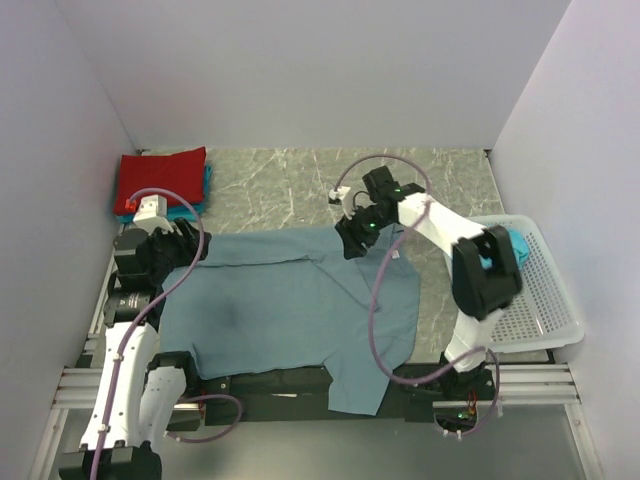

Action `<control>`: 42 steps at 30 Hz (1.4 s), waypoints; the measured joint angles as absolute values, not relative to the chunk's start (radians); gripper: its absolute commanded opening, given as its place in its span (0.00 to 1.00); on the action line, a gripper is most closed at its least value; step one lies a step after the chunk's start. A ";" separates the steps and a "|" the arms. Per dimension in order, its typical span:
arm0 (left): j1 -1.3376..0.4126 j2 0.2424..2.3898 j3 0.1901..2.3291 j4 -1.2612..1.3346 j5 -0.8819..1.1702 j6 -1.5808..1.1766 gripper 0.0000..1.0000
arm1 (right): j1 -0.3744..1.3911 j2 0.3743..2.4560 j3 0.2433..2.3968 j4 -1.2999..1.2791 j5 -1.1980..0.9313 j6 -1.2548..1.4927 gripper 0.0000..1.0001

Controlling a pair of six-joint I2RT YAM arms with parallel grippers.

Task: Fold and stack the t-shirts
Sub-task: Fold the tshirt

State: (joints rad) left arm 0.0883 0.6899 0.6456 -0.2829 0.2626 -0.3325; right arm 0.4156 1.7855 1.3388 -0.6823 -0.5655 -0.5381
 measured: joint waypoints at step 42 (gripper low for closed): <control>0.088 0.691 0.646 -0.275 0.265 -0.330 0.61 | 0.428 2.041 1.493 -0.751 -0.455 -0.482 0.24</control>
State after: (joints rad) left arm 0.0879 0.6907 0.6456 -0.2752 0.2646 -0.3302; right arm 0.4278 2.0411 1.4925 -0.7513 -0.4549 -0.4820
